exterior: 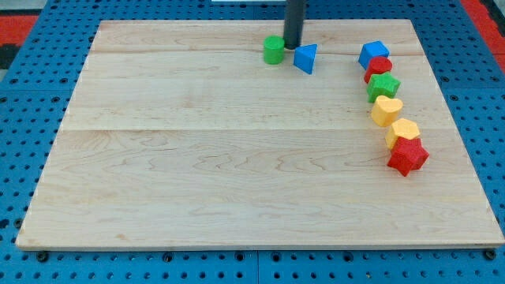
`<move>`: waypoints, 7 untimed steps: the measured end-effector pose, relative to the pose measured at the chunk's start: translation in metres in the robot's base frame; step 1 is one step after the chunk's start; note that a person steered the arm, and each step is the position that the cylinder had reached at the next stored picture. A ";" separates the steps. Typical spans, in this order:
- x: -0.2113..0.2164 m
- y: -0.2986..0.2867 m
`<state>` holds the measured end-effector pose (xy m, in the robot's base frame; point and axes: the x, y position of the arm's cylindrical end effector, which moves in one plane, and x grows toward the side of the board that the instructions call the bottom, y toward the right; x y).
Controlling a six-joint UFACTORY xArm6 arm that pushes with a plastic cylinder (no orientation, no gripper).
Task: Move the green star closer to the green circle
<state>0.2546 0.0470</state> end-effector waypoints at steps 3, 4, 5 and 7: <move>-0.008 0.008; -0.023 0.127; -0.015 0.245; 0.105 0.268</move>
<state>0.3599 0.3155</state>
